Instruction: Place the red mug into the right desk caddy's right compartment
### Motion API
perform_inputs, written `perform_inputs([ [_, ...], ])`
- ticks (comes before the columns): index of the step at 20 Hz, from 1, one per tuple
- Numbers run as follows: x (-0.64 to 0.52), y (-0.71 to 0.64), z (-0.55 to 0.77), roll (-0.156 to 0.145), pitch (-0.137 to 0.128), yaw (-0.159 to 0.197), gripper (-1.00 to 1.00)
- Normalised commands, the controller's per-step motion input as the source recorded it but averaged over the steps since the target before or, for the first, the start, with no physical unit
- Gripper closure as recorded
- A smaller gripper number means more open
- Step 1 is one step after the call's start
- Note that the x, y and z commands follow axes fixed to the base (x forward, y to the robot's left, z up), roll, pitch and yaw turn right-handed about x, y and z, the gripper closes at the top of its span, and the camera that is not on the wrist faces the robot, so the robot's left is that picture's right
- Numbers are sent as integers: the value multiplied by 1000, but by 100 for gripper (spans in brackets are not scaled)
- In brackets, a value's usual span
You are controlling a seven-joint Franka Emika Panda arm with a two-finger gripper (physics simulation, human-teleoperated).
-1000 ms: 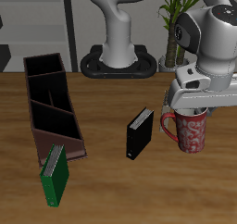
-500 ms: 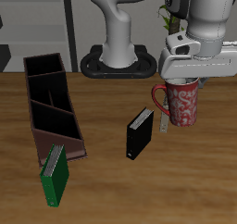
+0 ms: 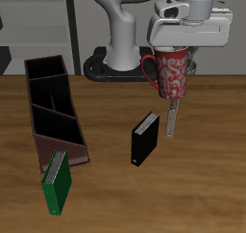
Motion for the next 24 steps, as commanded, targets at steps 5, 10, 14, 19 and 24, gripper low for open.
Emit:
perform_inputs([
  [5, -495, -350, 175, -11, -32, 11, 100],
  [10, -286, -410, 1, -24, -8, -18, 100],
  [14, -292, -468, -141, -23, 10, -26, 100],
  [19, -311, -430, -58, -19, 18, -51, 100],
  [24, -319, -295, 34, -16, -22, -7, 100],
])
